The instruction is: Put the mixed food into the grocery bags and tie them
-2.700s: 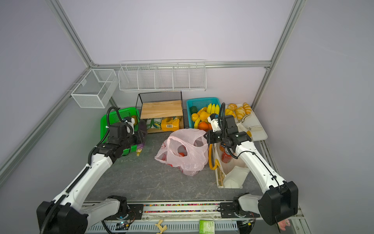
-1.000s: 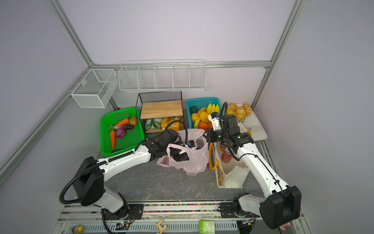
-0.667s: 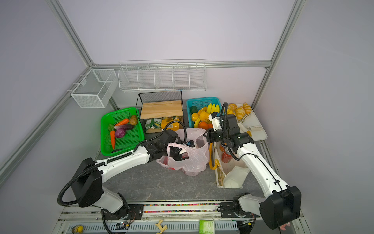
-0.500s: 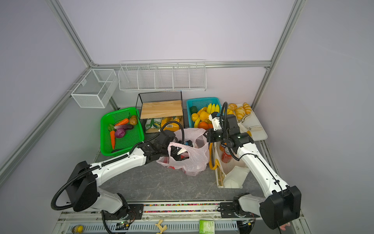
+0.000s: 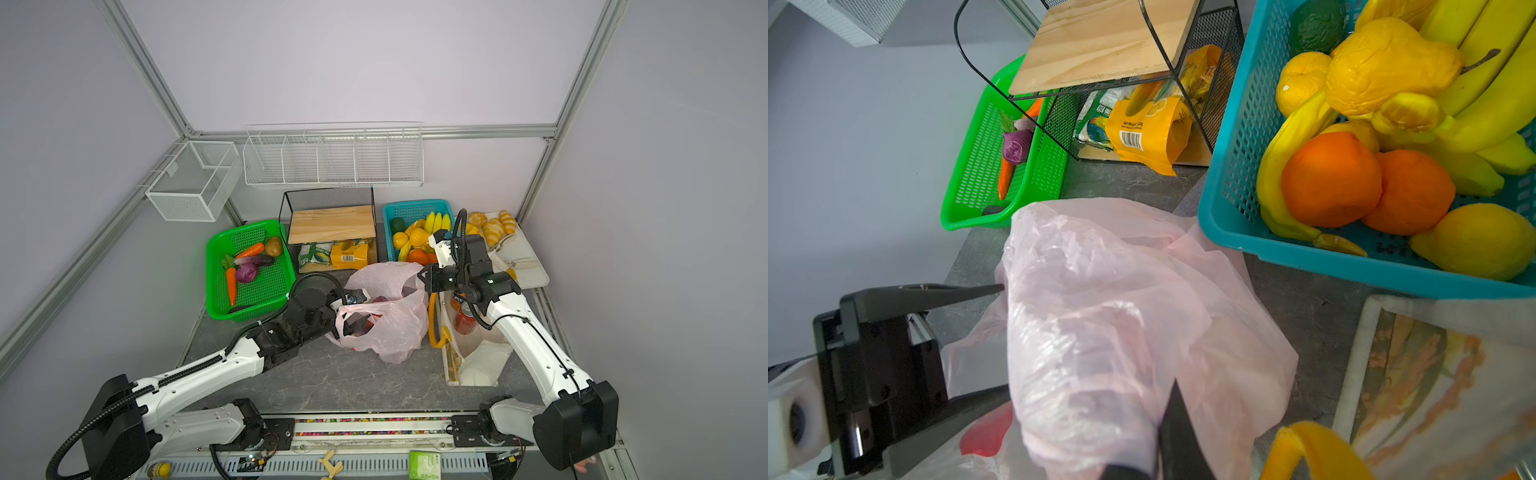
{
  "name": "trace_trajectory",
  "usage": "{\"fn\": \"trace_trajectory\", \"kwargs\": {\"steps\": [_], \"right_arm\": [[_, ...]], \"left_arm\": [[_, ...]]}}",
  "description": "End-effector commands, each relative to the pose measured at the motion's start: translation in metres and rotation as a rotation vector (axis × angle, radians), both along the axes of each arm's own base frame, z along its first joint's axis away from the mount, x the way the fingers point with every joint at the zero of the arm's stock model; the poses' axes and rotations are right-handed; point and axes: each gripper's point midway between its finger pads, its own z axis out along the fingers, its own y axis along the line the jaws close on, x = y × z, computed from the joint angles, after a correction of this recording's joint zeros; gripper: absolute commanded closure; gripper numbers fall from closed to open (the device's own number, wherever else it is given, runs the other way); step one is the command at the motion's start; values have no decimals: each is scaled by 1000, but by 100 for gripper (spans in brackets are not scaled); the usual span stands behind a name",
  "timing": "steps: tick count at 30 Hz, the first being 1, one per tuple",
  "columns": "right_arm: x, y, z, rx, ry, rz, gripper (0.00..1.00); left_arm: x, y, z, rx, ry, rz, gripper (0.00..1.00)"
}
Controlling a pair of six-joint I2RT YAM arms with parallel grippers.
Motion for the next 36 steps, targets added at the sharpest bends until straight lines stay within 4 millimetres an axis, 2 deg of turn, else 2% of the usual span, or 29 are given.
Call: {"fn": "trace_trajectory", "kwargs": {"steps": [1, 5, 11, 13, 16, 20, 24, 30, 36], "right_arm": [[1, 6, -3, 4, 0, 33, 92], [0, 10, -3, 10, 9, 44, 92], [2, 14, -2, 19, 9, 57, 92], [3, 16, -1, 22, 8, 61, 92], [6, 17, 1, 26, 7, 64, 92], [10, 21, 8, 43, -9, 64, 92], [16, 27, 14, 57, -26, 66, 92], [28, 51, 19, 89, -22, 108, 92], [33, 89, 25, 113, -18, 212, 91]], "left_arm": [[26, 12, 23, -33, -106, 162, 25], [38, 15, 23, -16, -155, 213, 23], [52, 11, 12, 13, -104, 278, 18], [52, 7, 9, 9, -76, 265, 24], [49, -1, 9, -22, -37, 238, 42], [39, -9, 14, -85, 17, 181, 79], [24, -13, 28, -158, 63, 129, 100], [-6, -11, 57, -308, 127, 41, 100], [-33, -5, 82, -425, 162, -42, 100]]}}
